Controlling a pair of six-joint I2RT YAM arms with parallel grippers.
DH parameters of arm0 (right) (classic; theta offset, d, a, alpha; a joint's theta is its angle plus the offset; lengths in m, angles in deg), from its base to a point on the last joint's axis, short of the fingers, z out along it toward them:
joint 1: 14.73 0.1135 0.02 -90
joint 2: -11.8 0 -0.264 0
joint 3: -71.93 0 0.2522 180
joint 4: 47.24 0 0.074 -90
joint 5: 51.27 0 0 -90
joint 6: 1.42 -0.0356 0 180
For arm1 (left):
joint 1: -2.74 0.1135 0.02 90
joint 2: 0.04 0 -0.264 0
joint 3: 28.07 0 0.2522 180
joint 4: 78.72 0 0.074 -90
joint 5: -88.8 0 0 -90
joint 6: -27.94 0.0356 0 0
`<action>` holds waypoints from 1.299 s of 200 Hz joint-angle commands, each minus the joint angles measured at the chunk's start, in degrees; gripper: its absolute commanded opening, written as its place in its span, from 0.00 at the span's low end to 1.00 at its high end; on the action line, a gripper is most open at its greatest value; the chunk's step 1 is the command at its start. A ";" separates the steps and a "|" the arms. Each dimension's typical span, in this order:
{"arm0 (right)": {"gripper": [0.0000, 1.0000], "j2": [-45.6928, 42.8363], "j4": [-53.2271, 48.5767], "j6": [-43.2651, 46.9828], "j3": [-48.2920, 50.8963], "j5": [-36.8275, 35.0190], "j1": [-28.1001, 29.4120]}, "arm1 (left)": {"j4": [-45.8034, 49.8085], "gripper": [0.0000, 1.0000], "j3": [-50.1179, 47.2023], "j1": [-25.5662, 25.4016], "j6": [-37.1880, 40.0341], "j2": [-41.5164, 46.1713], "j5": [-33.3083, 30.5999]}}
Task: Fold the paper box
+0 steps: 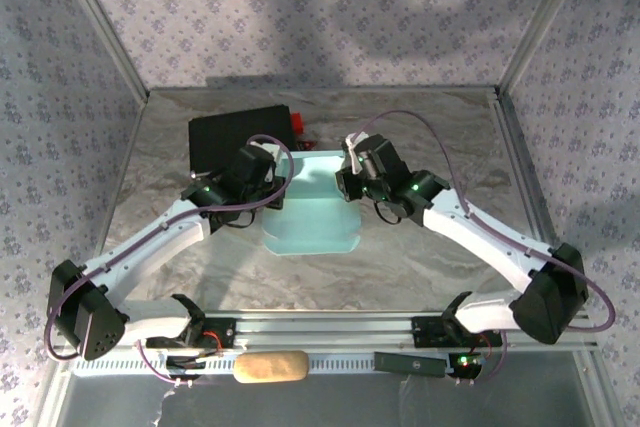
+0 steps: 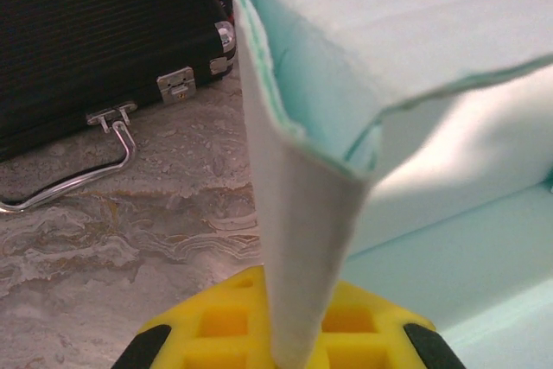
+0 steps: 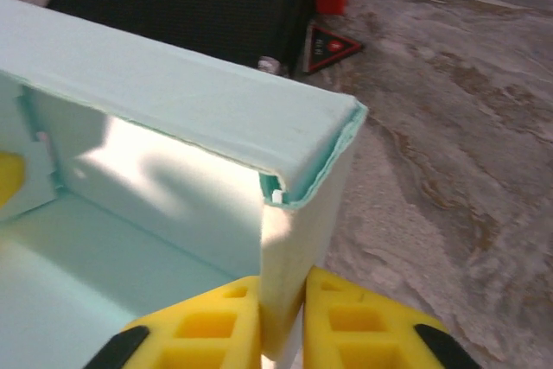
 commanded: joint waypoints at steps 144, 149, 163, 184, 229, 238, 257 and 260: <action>0.21 2.48 3.42 -0.43 -4.22 -4.92 -0.31 | -0.96 0.00 2.92 -3.83 0.23 -0.42 3.42; 0.21 2.43 3.50 -0.31 -4.23 -4.71 -0.55 | -1.00 0.00 3.04 -3.84 0.25 -0.42 3.42; 0.21 2.35 3.60 0.04 -4.38 -4.29 -1.16 | -0.96 0.00 3.09 -3.92 0.27 -0.56 3.42; 0.21 2.52 3.67 0.44 -4.75 -4.29 -1.86 | -1.09 0.00 3.24 -4.14 0.28 -0.78 3.51; 0.17 3.48 3.21 1.13 -5.84 -5.46 -2.52 | -1.14 0.00 3.74 -4.36 0.10 -1.48 3.30; 0.15 3.86 2.82 1.23 -6.06 -5.98 -2.42 | -0.99 0.00 3.86 -4.53 0.03 -1.77 3.04; 0.12 4.70 1.65 1.33 -6.62 -9.34 -1.72 | -0.63 0.00 4.48 -5.06 -0.15 -2.40 2.37; 0.11 4.86 1.44 1.33 -6.77 -10.18 -1.52 | -0.56 0.00 4.58 -5.23 -0.16 -2.56 2.20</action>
